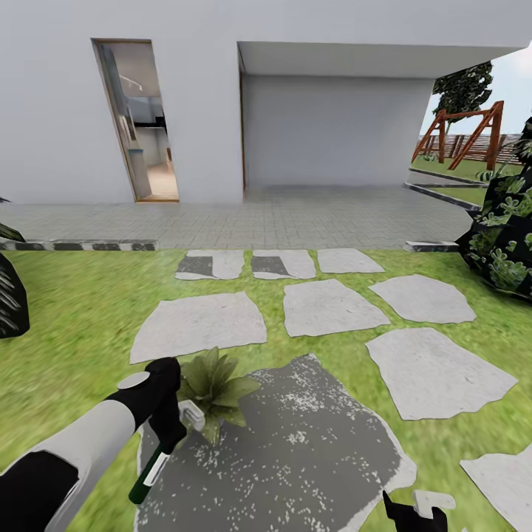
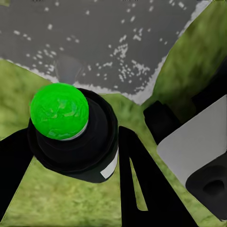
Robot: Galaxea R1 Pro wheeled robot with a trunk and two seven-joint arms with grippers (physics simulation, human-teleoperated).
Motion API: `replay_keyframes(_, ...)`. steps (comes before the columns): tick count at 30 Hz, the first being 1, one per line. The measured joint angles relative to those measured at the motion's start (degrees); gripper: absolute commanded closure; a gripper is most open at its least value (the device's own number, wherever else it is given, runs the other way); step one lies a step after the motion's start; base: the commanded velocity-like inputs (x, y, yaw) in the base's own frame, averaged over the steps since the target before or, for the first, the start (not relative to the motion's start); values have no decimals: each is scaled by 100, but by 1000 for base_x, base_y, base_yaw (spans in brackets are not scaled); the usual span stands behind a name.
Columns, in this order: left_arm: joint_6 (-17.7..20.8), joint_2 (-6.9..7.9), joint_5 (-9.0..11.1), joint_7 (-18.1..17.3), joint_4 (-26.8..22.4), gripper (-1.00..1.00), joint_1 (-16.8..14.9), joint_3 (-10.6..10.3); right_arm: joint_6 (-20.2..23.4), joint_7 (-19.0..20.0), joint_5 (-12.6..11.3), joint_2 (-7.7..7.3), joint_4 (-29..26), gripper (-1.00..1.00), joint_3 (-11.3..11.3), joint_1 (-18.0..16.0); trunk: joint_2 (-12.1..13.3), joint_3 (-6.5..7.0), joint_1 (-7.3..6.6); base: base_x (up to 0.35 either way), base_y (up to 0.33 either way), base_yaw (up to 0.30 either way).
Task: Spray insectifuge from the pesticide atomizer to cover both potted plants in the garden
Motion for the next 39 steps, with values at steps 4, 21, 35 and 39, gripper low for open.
replay_keyframes(4, 9, -49, 6, 51, -14, 100, -1, 16, 1, 1, 0, 0, 1, -100, 0, 0, 0, 0, -3, 212, 136, 0)
replay_keyframes(21, 21, -520, 32, 44, -99, 100, -61, 6, 0, 0, 0, 1, -5, -100, 0, 0, 0, 0, 0, 67, 38, 0)
replay_keyframes(35, 30, -341, -1, 53, -71, 100, -88, 59, 0, 0, 0, 8, -4, -100, 0, 0, 0, 0, 0, 0, 0, 0)
replay_keyframes(39, 25, -329, 16, 51, -16, 100, -64, 62, 0, 0, 0, 6, -3, -100, 2, 0, 0, 0, -1, 95, 0, 0)
